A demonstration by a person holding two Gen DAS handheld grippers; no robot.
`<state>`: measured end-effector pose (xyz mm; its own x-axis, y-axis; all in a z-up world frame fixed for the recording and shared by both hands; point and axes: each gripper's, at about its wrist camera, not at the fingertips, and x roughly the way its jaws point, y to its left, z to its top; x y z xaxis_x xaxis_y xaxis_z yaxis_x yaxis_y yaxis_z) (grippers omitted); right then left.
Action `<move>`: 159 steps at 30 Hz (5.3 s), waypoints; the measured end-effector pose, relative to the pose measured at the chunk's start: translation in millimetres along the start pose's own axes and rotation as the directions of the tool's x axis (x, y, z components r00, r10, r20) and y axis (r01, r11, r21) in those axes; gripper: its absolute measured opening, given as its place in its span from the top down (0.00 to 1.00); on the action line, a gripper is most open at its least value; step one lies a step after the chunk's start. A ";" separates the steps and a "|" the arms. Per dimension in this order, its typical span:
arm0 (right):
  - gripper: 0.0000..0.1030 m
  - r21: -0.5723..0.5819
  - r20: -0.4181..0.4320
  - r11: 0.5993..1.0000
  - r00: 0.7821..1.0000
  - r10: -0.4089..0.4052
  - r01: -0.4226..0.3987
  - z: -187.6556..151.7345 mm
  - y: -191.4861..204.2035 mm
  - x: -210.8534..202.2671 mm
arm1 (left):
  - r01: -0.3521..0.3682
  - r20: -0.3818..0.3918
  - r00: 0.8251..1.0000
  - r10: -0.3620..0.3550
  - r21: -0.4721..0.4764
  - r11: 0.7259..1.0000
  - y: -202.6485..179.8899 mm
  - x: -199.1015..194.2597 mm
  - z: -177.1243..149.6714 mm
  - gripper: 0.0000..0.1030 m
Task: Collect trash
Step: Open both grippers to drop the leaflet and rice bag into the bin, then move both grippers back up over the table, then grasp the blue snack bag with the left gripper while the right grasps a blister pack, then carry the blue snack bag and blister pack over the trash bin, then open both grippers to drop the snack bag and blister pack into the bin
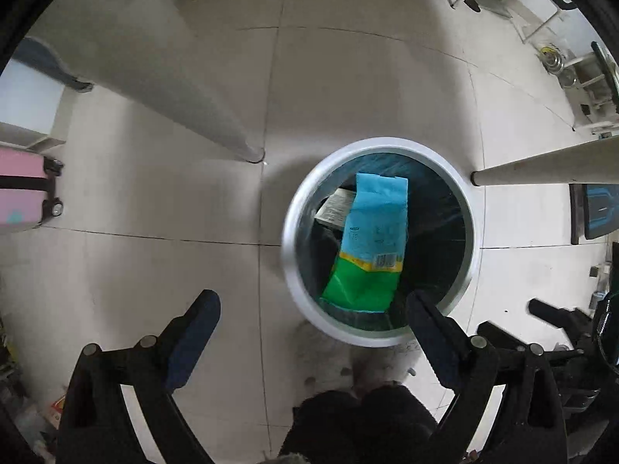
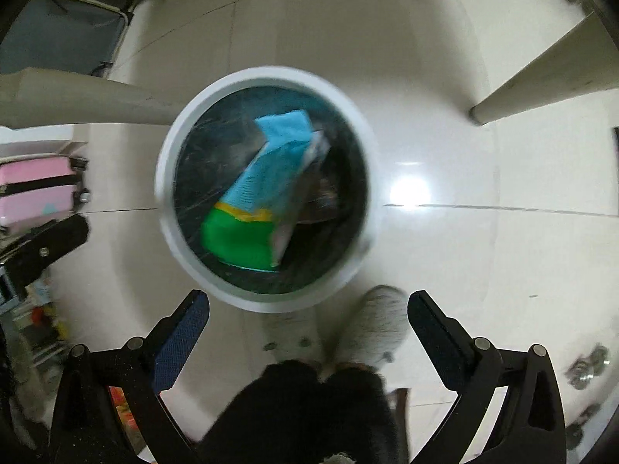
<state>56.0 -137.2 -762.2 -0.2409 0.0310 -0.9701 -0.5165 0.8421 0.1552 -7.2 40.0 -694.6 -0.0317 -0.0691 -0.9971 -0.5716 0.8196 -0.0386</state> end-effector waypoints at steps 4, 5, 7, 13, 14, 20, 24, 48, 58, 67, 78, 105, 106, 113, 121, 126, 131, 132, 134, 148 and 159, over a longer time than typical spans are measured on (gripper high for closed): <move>0.00 -0.002 0.030 0.995 0.995 -0.095 0.095 -0.3 1.5 -21.4 | -0.028 0.000 1.000 0.028 -0.011 1.000 2.6 -13.8 -11.0 0.05; 0.00 0.006 0.037 0.995 0.994 -0.100 0.100 -2.1 1.9 -27.5 | -0.030 -0.004 1.000 0.030 -0.015 0.999 6.4 -16.2 -14.3 0.05; 0.00 0.013 0.039 0.993 0.993 -0.114 0.114 -0.4 -10.7 -37.8 | -0.033 -0.007 0.999 0.033 -0.022 0.999 2.9 -23.9 -17.7 0.05; 0.00 0.018 0.079 0.992 0.989 -0.124 0.123 -9.3 0.0 -80.1 | -0.049 0.009 0.999 0.049 -0.006 0.999 -3.7 -56.0 -28.7 0.05; 0.00 0.015 0.086 0.992 0.988 -0.127 0.126 -11.3 2.6 -85.9 | -0.052 0.012 0.999 0.052 -0.005 0.999 -4.2 -61.8 -30.5 0.05; 0.00 0.006 0.130 0.992 0.983 -0.129 0.129 -25.2 15.5 -141.4 | -0.046 0.028 0.999 0.046 -0.016 0.999 -8.4 -106.8 -43.7 0.05; 0.00 0.006 0.160 0.992 0.980 -0.122 0.123 -38.7 22.5 -189.2 | -0.029 0.035 0.999 0.030 -0.024 0.999 -10.4 -147.6 -54.9 0.05; 0.00 0.055 0.301 0.998 0.953 0.002 -0.020 -91.4 82.2 -496.4 | -0.006 0.258 0.966 0.015 -0.034 0.999 -2.8 -404.5 -62.4 0.05; 0.00 0.142 0.364 0.990 0.931 -0.033 -0.021 45.4 24.3 -562.6 | -0.104 0.370 0.921 0.123 -0.071 0.992 -37.8 -436.2 52.0 0.00; 0.00 0.161 0.297 0.980 0.941 -0.162 0.118 243.7 -76.2 -542.2 | -0.156 0.265 0.945 0.193 -0.155 0.975 -88.3 -394.7 186.4 0.00; 0.01 0.114 0.230 0.989 0.966 -0.117 0.093 363.3 -96.2 -483.0 | -0.171 0.195 0.959 0.205 -0.179 0.969 -131.2 -371.4 295.6 0.00; 0.46 0.230 0.332 0.971 0.943 -0.011 -0.069 429.4 -140.5 -546.7 | -0.031 0.134 0.991 0.030 0.003 1.000 -202.5 -347.4 472.6 0.53; 0.46 0.226 0.334 0.972 0.943 -0.009 -0.070 426.1 -137.8 -547.8 | -0.029 0.138 0.990 0.028 0.005 1.000 -200.2 -350.2 467.8 0.54; 0.46 0.189 0.342 0.979 0.940 0.005 -0.074 403.5 -120.2 -554.7 | -0.012 0.209 0.978 0.013 -0.006 1.000 -185.3 -388.2 400.9 0.54; 0.46 0.121 0.373 0.990 0.928 0.021 -0.071 344.7 -84.5 -571.2 | -0.005 0.296 0.955 0.014 -0.032 0.999 -152.6 -434.1 304.2 0.54; 0.46 0.095 0.409 0.992 0.912 0.038 -0.084 284.6 -54.7 -582.1 | 0.008 0.340 0.940 0.001 -0.025 1.000 -131.5 -455.2 247.1 0.54; 0.46 0.081 0.456 0.992 0.888 0.049 -0.096 211.5 -21.2 -590.6 | 0.032 0.401 0.915 -0.035 0.013 0.999 -100.1 -475.1 169.5 0.54; 0.46 0.080 0.465 0.992 0.884 0.050 -0.099 193.1 -14.0 -591.1 | 0.039 0.409 0.912 -0.044 0.020 0.999 -92.0 -476.7 154.0 0.54; 0.46 0.085 0.479 0.991 0.877 0.048 -0.100 157.1 -0.7 -589.9 | 0.054 0.411 0.909 -0.062 0.031 0.998 -79.1 -475.0 128.9 0.54; 0.46 0.209 0.271 0.968 0.959 0.082 -0.142 -59.6 14.5 -455.4 | 0.175 0.111 0.979 -0.172 -0.012 0.985 -12.8 -344.3 -38.1 0.54; 0.45 0.375 0.098 0.897 0.972 0.214 -0.235 -51.4 -38.4 -207.3 | 0.180 -0.098 0.976 -0.196 -0.149 0.972 2.9 -98.2 -12.8 0.54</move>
<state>83.5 -203.6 -557.4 -0.2644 0.2629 -0.9279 -0.0982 0.9498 0.2971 -16.2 41.9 -596.0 0.0005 -0.2842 -0.9588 -0.6839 0.6994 -0.2077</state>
